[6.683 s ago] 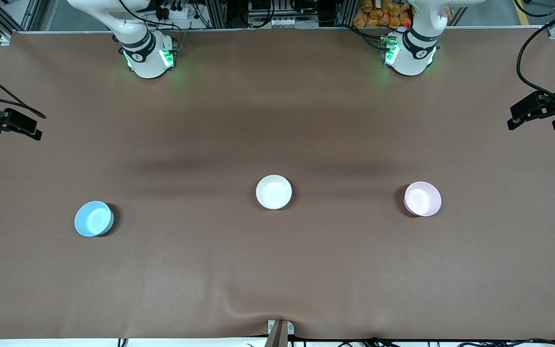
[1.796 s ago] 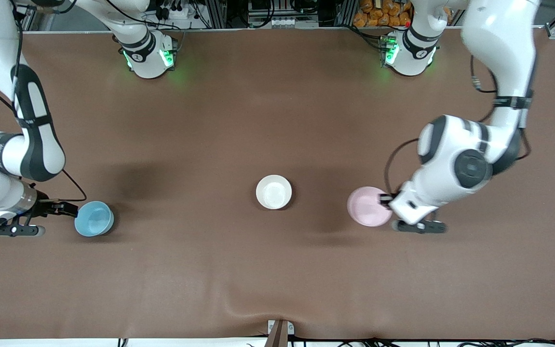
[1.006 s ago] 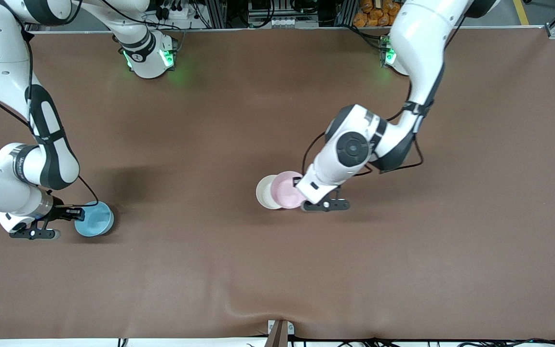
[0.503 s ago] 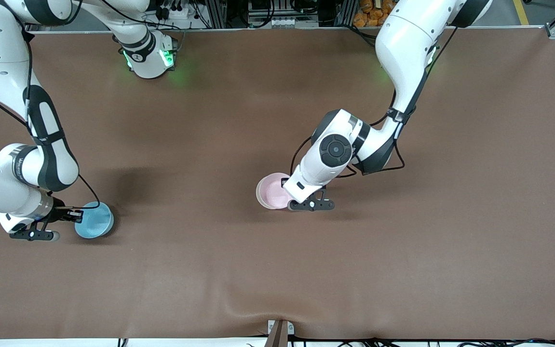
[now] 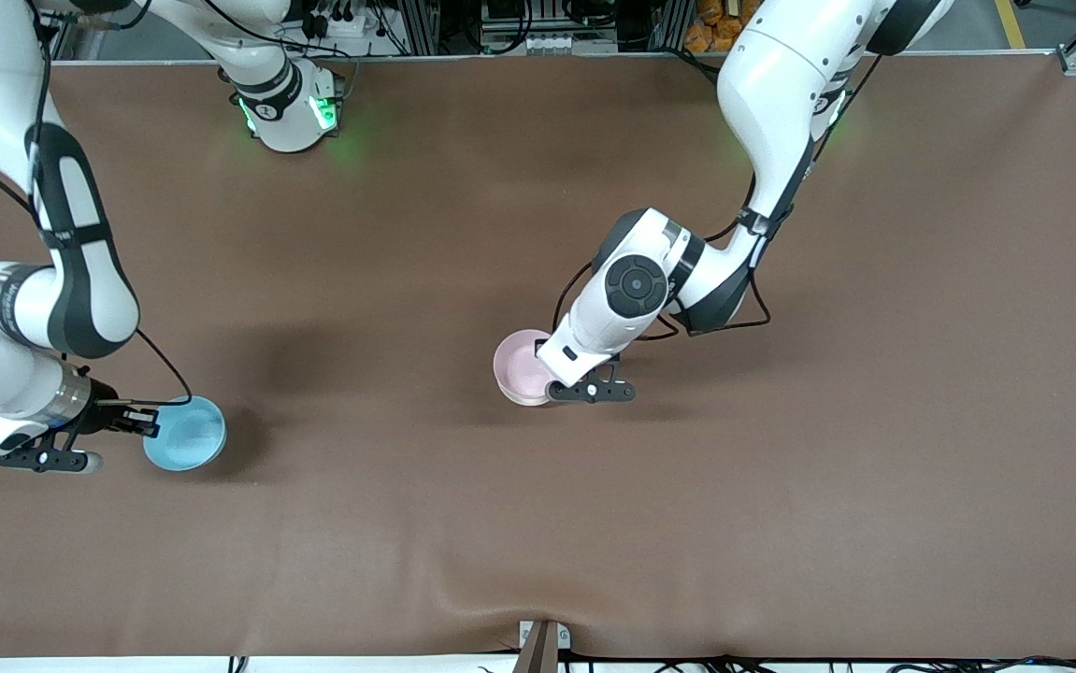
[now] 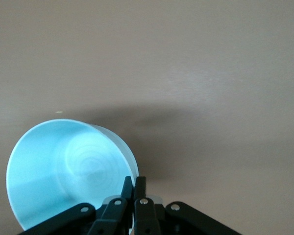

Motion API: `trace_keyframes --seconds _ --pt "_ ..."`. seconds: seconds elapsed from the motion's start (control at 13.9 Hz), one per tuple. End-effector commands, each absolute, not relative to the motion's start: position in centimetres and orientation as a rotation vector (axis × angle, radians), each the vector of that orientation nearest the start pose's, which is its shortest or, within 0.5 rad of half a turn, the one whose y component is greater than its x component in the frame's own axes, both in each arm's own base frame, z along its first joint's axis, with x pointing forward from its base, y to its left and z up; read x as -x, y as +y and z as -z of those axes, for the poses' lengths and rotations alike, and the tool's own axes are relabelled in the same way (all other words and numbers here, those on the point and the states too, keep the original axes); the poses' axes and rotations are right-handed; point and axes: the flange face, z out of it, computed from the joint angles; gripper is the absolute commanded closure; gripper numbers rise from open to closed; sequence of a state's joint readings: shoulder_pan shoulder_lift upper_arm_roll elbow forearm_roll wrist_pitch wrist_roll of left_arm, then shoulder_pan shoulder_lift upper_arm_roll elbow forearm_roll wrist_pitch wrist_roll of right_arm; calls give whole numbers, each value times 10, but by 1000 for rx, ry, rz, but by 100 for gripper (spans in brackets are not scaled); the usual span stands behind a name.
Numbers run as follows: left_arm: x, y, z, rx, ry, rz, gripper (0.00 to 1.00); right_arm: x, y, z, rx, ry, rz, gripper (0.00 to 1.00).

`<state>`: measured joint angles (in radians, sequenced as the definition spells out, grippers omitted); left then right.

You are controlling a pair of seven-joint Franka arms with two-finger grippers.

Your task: Stack pink and blue bowls on white bowl

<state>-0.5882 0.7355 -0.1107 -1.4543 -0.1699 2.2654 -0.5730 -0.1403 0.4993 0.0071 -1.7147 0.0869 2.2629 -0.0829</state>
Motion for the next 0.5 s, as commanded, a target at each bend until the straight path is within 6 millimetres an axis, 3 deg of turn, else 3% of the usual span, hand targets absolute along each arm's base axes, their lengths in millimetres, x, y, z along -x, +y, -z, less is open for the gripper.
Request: trace_keyframes --seconds 0.0,0.29,0.36,0.43 --pt "-570 -465 -248 3368 -26 -77 100 -660 -58 -335 3012 248 71 100" --pt "-566 -463 -239 3359 -32 -99 100 -654 8 -367 2967 379 25 100" --pt "-568 -462 -237 3361 -47 -106 88 -653 25 -373 2964 399 17 100" --pt "-569 -461 -237 3364 -58 -107 29 -650 41 -378 2961 412 8 100"
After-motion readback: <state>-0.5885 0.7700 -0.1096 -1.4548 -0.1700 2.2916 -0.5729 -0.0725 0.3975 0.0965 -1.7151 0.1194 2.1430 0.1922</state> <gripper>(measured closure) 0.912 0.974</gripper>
